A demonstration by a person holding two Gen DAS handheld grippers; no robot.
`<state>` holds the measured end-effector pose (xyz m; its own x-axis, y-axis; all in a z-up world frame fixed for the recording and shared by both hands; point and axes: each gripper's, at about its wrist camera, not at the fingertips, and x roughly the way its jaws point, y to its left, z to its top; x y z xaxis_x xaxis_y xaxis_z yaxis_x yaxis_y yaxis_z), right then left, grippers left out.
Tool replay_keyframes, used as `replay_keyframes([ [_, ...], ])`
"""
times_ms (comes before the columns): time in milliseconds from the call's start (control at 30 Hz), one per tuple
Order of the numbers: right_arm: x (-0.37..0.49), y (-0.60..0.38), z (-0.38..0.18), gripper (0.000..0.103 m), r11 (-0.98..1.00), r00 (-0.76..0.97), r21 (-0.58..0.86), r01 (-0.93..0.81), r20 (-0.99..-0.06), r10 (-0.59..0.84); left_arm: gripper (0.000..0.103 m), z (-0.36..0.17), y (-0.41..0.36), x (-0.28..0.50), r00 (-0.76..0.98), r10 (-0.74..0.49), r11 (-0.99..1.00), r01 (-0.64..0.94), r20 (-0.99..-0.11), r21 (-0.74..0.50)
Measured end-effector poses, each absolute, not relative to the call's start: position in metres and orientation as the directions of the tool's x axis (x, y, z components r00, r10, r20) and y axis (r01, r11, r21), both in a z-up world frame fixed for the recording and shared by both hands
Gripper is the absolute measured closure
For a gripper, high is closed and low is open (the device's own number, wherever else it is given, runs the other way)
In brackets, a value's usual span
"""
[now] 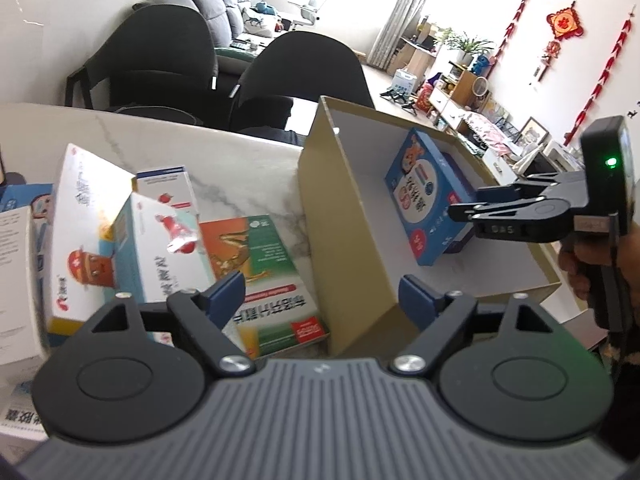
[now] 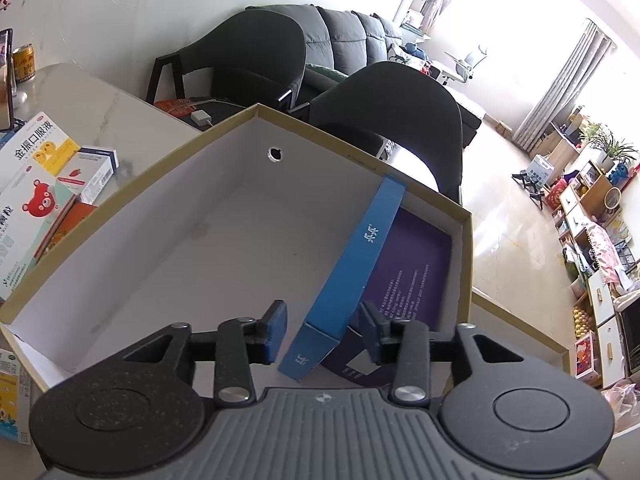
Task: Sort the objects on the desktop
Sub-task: 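Push the blue box against the purple box with the right gripper, then move the left tool back to the medicine box pile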
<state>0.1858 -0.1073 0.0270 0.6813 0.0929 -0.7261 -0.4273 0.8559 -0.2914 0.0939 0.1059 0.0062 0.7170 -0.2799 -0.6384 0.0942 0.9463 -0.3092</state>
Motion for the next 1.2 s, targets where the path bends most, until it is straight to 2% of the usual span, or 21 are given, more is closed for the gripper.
replay_keyframes([
  [133, 0.176, -0.109, 0.032, 0.040, 0.865, 0.706, -0.284, -0.414, -0.700, 0.108, 0.009, 0.004, 0.115, 0.085, 0.728, -0.238, 0.957, 0.061, -0.643, -0.285],
  [233, 0.165, -0.109, 0.036, 0.027, 0.870, 0.732, -0.282, -0.404, -0.671, 0.122, 0.006, 0.003, 0.126, 0.078, 0.739, -0.208, 0.960, 0.028, -0.641, -0.279],
  [300, 0.157, -0.109, 0.040, 0.023, 0.873, 0.749, -0.284, -0.396, -0.649, 0.129, 0.004, 0.003, 0.133, 0.074, 0.744, -0.197, 0.960, 0.014, -0.638, -0.280],
  [467, 0.137, -0.111, 0.053, 0.021, 0.893, 0.780, -0.246, -0.377, -0.605, 0.162, 0.000, 0.002, 0.147, 0.063, 0.757, -0.163, 0.963, -0.017, -0.632, -0.269],
  [600, 0.118, -0.115, 0.064, 0.006, 0.910, 0.811, -0.202, -0.361, -0.550, 0.200, 0.000, 0.001, 0.161, 0.054, 0.765, -0.134, 0.963, -0.049, -0.630, -0.264],
  [833, 0.086, -0.122, 0.079, 0.002, 0.924, 0.833, -0.115, -0.366, -0.484, 0.270, 0.000, 0.000, 0.191, 0.039, 0.779, -0.063, 0.957, -0.131, -0.624, -0.260],
  [1200, 0.063, -0.126, 0.082, 0.002, 0.936, 0.837, -0.051, -0.349, -0.467, 0.287, 0.004, -0.009, 0.219, 0.033, 0.776, 0.040, 0.942, -0.240, -0.629, -0.236],
])
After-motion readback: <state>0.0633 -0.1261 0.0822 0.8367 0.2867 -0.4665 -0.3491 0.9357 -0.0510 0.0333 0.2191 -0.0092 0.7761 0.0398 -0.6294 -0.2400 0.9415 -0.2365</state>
